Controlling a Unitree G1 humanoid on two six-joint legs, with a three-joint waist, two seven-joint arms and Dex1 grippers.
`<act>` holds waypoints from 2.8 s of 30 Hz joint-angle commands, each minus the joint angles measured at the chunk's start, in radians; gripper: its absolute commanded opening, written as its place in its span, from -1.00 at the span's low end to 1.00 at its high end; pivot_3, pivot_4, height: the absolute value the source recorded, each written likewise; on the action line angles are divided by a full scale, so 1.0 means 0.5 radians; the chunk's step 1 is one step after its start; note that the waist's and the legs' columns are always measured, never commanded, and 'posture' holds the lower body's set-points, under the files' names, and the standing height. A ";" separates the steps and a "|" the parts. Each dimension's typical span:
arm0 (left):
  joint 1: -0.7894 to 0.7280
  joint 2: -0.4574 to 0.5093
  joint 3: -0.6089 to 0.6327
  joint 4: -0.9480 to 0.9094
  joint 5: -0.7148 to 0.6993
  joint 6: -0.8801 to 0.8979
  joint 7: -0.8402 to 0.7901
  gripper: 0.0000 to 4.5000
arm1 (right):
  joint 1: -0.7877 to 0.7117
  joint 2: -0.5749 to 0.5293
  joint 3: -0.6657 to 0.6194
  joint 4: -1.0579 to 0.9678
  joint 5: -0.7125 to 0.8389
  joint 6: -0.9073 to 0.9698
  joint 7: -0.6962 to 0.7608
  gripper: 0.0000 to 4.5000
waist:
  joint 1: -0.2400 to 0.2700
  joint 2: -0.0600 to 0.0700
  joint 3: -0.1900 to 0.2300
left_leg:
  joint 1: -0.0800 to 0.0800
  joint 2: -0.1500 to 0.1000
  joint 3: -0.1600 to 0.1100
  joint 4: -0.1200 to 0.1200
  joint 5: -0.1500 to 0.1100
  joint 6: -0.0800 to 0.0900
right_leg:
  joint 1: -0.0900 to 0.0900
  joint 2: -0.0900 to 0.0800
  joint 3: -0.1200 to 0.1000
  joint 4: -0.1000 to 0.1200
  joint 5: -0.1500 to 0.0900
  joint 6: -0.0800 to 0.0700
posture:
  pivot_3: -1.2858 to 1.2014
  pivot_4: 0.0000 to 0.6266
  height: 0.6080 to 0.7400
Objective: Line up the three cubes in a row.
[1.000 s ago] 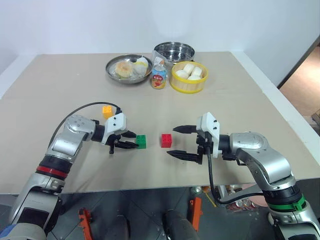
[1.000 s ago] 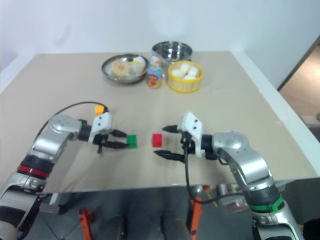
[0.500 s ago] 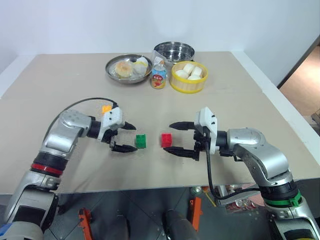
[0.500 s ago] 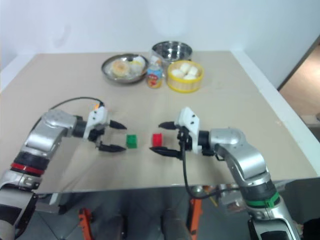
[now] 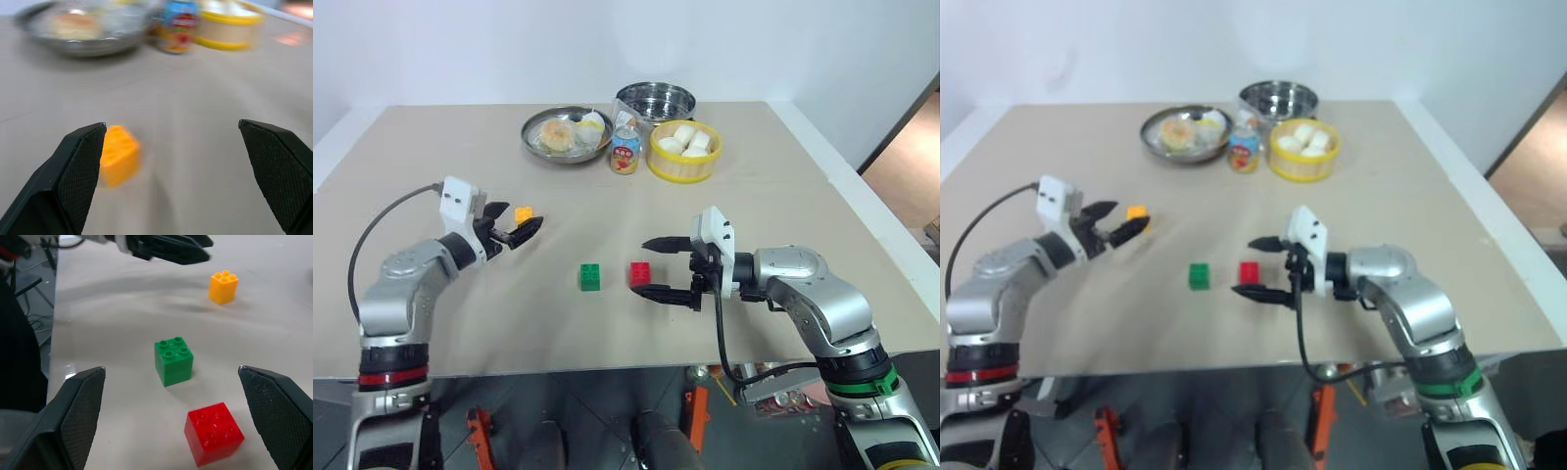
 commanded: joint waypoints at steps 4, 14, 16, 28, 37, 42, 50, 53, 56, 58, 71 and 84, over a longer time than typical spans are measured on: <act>0.104 -0.363 -0.079 -0.201 0.230 -0.269 0.608 0.99 | -0.068 -0.009 -0.004 0.015 -0.016 -0.052 0.037 1.00 | 0.010 0.000 0.000 | 0.001 -0.002 0.000 0.000 0.001 -0.002 | 0.001 -0.001 0.001 0.000 0.001 0.001 | 0.03 -0.52 0.91; 0.055 -0.493 -0.112 0.039 0.359 -0.345 0.955 0.99 | -0.081 -0.035 -0.022 0.021 -0.032 -0.040 0.051 1.00 | 0.008 0.000 0.000 | 0.002 -0.003 0.000 0.000 0.002 -0.004 | 0.001 0.000 0.001 0.000 0.002 0.001 | 0.03 -0.52 0.91; 0.017 -0.485 -0.096 0.111 0.356 -0.368 0.983 0.99 | -0.082 -0.026 -0.035 0.022 -0.012 -0.021 0.042 1.00 | 0.009 0.000 0.000 | 0.002 -0.003 0.000 0.000 0.003 -0.004 | 0.001 0.000 0.001 0.000 0.002 0.001 | 0.03 -0.52 0.91; -0.148 -0.464 -0.137 0.460 0.342 -0.491 0.960 0.99 | -0.176 0.202 -0.163 0.256 -0.014 -0.210 -0.148 1.00 | 0.006 -0.001 0.000 | 0.001 -0.003 0.000 -0.001 0.004 -0.006 | 0.001 -0.001 0.001 -0.001 0.003 0.002 | 0.03 -0.52 0.91; -0.262 -0.468 -0.138 0.682 0.329 -0.594 0.958 0.99 | -0.173 0.228 -0.139 0.295 -0.084 -0.302 -0.181 1.00 | 0.005 -0.001 0.000 | 0.001 -0.003 0.000 -0.003 0.004 -0.006 | 0.000 0.000 0.001 -0.001 0.002 0.002 | 0.03 -0.52 0.91; -0.320 -0.468 -0.144 0.791 0.317 -0.626 0.936 0.89 | -0.163 0.223 -0.135 0.295 -0.108 -0.318 -0.186 1.00 | 0.005 -0.001 0.000 | 0.001 -0.003 0.000 -0.003 0.004 -0.006 | 0.000 0.000 0.001 -0.001 0.002 0.002 | 0.03 -0.52 0.91; -0.368 -0.446 -0.124 0.890 0.306 -0.674 0.925 -0.29 | -0.146 0.220 -0.138 0.286 -0.134 -0.330 -0.195 1.00 | 0.004 -0.001 0.000 | 0.001 -0.003 0.000 -0.003 0.004 -0.006 | 0.000 0.000 0.001 -0.001 0.002 0.003 | 0.03 -0.52 0.91; -0.373 -0.419 -0.113 0.901 0.289 -0.672 0.892 -0.41 | -0.142 0.215 -0.139 0.288 -0.143 -0.336 -0.194 1.00 | 0.003 0.000 0.000 | 0.001 -0.003 0.000 -0.003 0.004 -0.006 | 0.000 0.000 0.001 -0.001 0.002 0.003 | 0.03 -0.52 0.91; -0.345 -0.375 -0.113 0.851 0.242 -0.647 0.794 -0.41 | -0.140 0.211 -0.142 0.290 -0.153 -0.341 -0.191 1.00 | 0.001 0.000 0.000 | 0.001 -0.003 0.000 -0.003 0.004 -0.006 | 0.000 0.000 0.001 -0.001 0.002 0.003 | 0.03 -0.52 0.91; -0.321 -0.349 -0.116 0.809 0.197 -0.633 0.708 -0.41 | -0.139 0.208 -0.144 0.286 -0.155 -0.340 -0.187 1.00 | 0.000 0.000 0.000 | 0.001 -0.003 0.000 -0.003 0.004 -0.006 | 0.000 0.000 0.001 -0.001 0.002 0.003 | 0.03 -0.52 0.91; 0.111 0.532 -0.299 0.493 -0.129 -0.860 -1.045 -0.41 | -0.146 0.159 -0.142 0.222 -0.137 -0.300 -0.159 1.00 | -0.013 0.001 0.001 | 0.001 -0.002 0.001 -0.011 0.004 -0.007 | -0.005 -0.001 0.000 -0.001 -0.003 -0.005 | 0.03 -0.52 0.91; 0.029 0.675 -0.483 0.743 -0.091 -1.171 -1.761 -0.41 | -0.157 0.122 -0.145 0.198 -0.133 -0.272 -0.127 1.00 | -0.011 0.001 0.001 | 0.001 -0.001 0.001 -0.015 0.004 -0.007 | -0.006 -0.001 0.000 -0.001 -0.008 -0.009 | 0.03 -0.52 0.91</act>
